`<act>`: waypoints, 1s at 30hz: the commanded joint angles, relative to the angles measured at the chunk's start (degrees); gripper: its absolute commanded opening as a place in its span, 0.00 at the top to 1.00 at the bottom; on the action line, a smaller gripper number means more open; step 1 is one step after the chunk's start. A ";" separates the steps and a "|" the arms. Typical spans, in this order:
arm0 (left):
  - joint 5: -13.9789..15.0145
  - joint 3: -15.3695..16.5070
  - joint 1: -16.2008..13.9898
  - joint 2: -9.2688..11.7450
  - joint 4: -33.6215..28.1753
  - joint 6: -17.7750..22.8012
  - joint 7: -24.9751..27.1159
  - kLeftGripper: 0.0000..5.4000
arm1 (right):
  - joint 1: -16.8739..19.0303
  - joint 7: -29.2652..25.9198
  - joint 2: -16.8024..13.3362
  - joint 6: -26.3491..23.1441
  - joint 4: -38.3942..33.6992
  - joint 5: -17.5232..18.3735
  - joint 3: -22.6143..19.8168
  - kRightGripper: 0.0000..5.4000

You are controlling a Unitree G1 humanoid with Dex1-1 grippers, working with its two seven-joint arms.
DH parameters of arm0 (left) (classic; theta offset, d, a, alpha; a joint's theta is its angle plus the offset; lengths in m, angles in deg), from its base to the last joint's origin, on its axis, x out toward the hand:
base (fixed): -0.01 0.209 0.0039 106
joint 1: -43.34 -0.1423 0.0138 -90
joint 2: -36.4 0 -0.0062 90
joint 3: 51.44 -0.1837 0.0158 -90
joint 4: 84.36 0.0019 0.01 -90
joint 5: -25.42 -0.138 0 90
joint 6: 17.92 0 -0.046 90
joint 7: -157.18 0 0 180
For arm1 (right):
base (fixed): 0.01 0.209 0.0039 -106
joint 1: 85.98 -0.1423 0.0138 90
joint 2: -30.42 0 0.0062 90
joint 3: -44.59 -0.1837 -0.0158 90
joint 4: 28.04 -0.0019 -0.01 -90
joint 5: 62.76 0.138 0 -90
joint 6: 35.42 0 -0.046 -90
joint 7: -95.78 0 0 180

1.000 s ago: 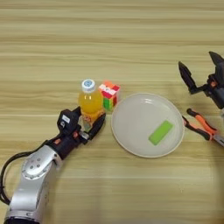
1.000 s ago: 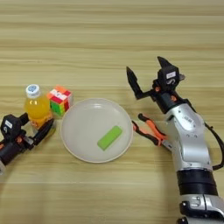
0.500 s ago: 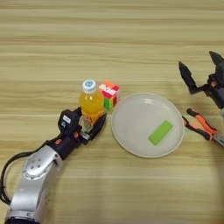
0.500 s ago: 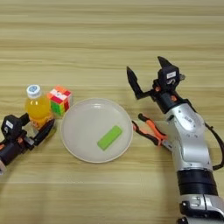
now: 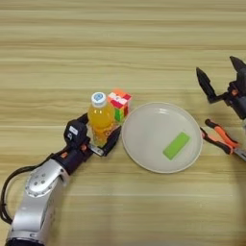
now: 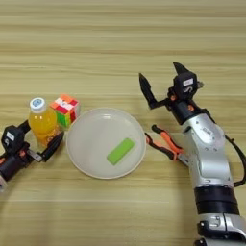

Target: Move the objects on the table

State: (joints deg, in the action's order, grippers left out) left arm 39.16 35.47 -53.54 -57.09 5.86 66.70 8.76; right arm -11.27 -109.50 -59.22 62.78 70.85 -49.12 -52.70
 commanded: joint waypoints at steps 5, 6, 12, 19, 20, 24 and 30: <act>-0.78 -0.17 0.41 0.19 -0.71 -1.28 -0.07 0.00 | -1.08 0.25 0.04 0.45 -0.58 0.34 -0.41 0.00; -0.82 -0.14 0.41 0.20 -0.81 -1.52 -0.09 0.00 | -1.08 0.25 0.06 0.45 -0.56 0.35 -0.42 0.00; -1.05 -0.14 0.32 0.50 -1.96 -3.74 0.13 0.00 | -0.85 0.52 0.49 0.83 0.28 0.20 -0.37 0.00; 2.20 1.00 0.54 0.64 -7.43 -5.26 1.36 0.00 | -0.56 2.04 1.34 1.96 2.48 -0.19 -0.84 0.00; 2.50 1.22 0.63 0.67 -8.20 -5.39 1.48 0.00 | -0.58 2.33 1.43 2.14 2.79 -0.19 -0.94 0.00; 4.10 1.76 0.81 0.62 -12.08 -6.02 1.71 0.00 | -0.58 4.02 1.65 3.33 4.35 -1.05 -1.10 0.00; 9.25 3.19 1.49 -0.61 -20.36 -6.64 0.72 0.00 | -0.75 5.14 1.96 4.06 5.65 -1.66 -1.15 0.00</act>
State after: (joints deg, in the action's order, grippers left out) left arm 46.09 37.88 -52.90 -57.42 -10.34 60.40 9.95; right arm -11.26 -104.83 -57.24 66.49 75.80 -50.25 -53.57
